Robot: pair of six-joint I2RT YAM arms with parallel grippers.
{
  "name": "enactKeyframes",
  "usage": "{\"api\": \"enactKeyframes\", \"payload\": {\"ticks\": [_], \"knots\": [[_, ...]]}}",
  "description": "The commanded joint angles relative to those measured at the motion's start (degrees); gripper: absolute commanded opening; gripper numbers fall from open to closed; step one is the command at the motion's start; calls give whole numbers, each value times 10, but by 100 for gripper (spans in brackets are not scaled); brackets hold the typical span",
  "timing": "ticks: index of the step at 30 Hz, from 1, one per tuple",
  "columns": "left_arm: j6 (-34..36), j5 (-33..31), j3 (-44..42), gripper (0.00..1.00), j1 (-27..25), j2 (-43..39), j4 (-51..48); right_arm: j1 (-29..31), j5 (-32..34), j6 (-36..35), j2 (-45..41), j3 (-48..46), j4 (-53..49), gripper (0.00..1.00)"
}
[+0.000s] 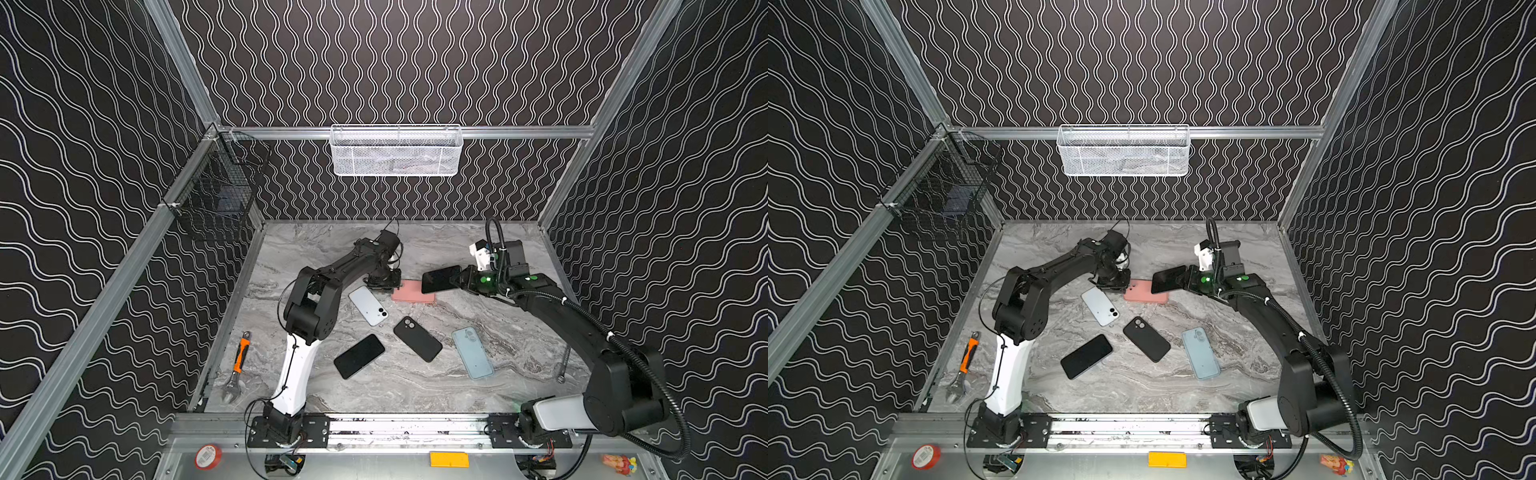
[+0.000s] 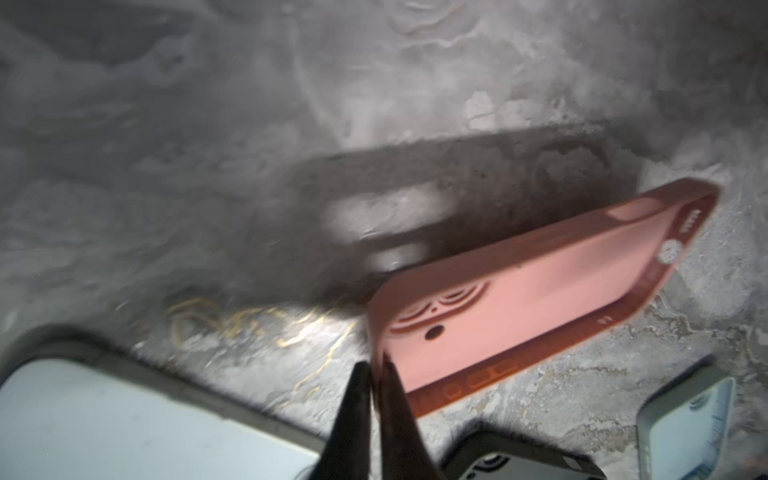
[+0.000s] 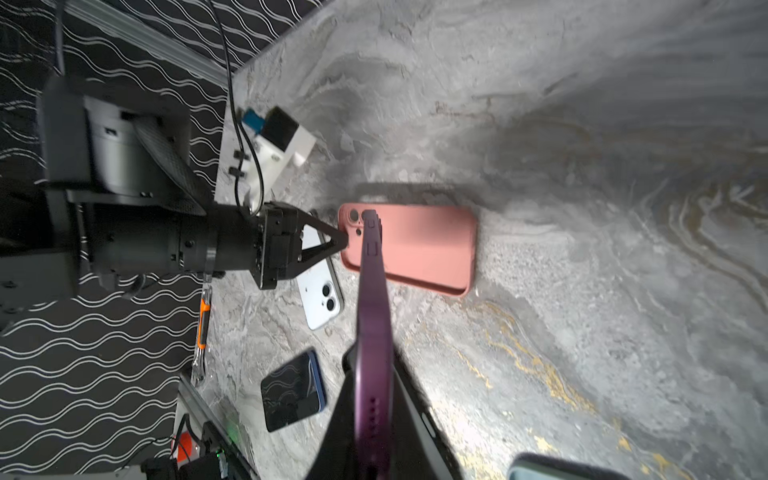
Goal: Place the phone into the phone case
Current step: 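Carry the pink case toward the right gripper while the right gripper brings the phone over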
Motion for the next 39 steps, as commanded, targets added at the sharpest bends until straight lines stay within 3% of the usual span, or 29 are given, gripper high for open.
{"api": "enactKeyframes", "payload": {"ticks": [1, 4, 8, 16, 27, 39], "knots": [[-42, 46, -33, 25, 20, -36, 57, 5, 7, 16, 6, 11, 29, 0], [-48, 74, -50, 35, 35, -62, 79, 13, 12, 18, 16, 17, 25, 0], [-50, 66, -45, 42, 42, -79, 70, 22, 8, 21, 27, 28, 25, 0], [-173, 143, -162, 62, 79, -115, 201, 64, 11, 39, 89, 59, 39, 0], [-269, 210, -248, 66, 84, -111, 347, 77, -19, 84, 166, 61, 116, 0], [-300, 211, -260, 65, 76, -87, 394, 75, -42, 83, 214, 68, 125, 0]]}}
